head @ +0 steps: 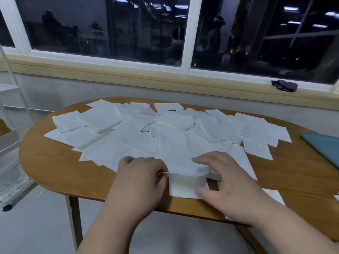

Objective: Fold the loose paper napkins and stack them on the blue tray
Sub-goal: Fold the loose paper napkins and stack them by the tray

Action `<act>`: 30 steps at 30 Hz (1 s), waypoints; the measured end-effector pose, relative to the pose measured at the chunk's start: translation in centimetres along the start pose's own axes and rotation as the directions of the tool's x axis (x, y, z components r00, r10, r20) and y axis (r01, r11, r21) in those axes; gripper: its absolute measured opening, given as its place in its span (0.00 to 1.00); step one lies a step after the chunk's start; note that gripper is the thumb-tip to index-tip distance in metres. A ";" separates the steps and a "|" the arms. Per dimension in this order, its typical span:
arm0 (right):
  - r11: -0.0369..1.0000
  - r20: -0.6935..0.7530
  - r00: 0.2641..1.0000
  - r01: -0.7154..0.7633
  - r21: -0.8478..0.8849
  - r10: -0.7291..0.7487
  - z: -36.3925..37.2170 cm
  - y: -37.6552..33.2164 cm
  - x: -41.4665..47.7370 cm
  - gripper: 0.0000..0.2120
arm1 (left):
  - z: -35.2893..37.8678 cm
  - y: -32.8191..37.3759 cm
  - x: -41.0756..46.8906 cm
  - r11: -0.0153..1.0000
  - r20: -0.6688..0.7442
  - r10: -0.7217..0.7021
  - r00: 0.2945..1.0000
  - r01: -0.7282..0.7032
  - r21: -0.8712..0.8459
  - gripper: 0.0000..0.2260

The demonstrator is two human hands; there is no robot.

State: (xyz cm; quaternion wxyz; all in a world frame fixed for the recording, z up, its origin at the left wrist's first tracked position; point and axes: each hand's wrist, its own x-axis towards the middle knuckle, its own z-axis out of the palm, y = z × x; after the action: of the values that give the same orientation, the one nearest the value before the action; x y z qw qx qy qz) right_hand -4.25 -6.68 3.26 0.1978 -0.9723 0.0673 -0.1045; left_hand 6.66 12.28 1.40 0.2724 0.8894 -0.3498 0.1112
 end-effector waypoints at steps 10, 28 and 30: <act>0.911 -0.240 0.943 -0.122 0.394 0.230 0.0 -1.6 -5.1 0.07 | -1.9 1.4 -1.6 0.975 0.141 0.213 0.967 -0.201 -0.098 0.09; 0.991 -0.219 0.970 -0.120 -0.066 0.103 2.2 0.3 -4.9 0.16 | 1.9 0.0 -0.7 0.996 0.043 -0.019 0.999 0.022 -0.089 0.19; 0.985 -0.150 0.985 -0.108 -0.136 0.087 2.4 0.6 -5.2 0.14 | 1.9 -0.1 -0.6 0.995 0.013 -0.031 0.999 0.032 -0.093 0.19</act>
State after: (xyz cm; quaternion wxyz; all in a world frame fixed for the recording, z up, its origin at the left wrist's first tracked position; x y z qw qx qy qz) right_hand -8.81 -5.43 -0.08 0.1271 -0.9695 0.1362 -0.1590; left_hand 6.30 11.66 -0.45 0.3133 0.8818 -0.3419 0.0851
